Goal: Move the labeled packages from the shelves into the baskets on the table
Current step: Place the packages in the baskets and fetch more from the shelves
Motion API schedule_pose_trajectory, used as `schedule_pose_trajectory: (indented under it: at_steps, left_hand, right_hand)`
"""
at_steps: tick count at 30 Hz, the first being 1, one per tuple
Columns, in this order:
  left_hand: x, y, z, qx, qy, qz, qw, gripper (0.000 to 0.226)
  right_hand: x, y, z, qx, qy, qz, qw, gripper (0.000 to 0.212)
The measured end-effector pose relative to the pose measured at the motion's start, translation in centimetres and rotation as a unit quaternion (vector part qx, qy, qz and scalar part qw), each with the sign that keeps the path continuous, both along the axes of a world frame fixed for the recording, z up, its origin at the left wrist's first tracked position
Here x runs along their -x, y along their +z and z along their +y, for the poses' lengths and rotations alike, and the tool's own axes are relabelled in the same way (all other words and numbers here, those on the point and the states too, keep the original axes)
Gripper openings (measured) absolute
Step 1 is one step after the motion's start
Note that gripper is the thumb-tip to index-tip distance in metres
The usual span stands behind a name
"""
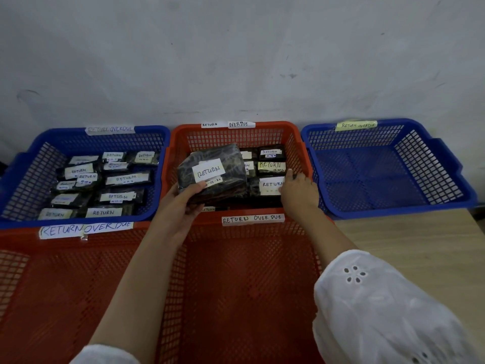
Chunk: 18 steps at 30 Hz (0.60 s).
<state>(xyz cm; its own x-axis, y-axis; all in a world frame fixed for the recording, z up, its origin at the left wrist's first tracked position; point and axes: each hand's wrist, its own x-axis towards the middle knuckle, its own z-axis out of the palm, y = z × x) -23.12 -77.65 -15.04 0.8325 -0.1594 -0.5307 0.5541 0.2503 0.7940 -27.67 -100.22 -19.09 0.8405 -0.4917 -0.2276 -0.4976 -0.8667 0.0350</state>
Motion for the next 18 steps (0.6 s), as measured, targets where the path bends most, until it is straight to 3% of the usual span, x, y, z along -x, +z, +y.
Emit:
schedule_pose_trajectory:
  at_steps: [7, 13, 18]
  left_hand:
    - [0.6, 0.8, -0.7, 0.001, -0.022, -0.017, 1.0, 0.034]
    - [0.1, 1.6, 0.8, -0.002, -0.001, -0.024, 1.0, 0.025]
    - [-0.3, 2.0, 2.5, -0.005, 0.018, -0.026, 0.999, 0.021]
  right_hand:
    - [-0.3, 0.2, 0.3, 0.027, 0.008, -0.011, 1.0, 0.044]
    - [-0.5, 0.8, 0.7, 0.033, 0.004, -0.027, 0.999, 0.048]
    - [-1.1, 0.5, 1.7, -0.073, 0.078, -0.062, 0.992, 0.051]
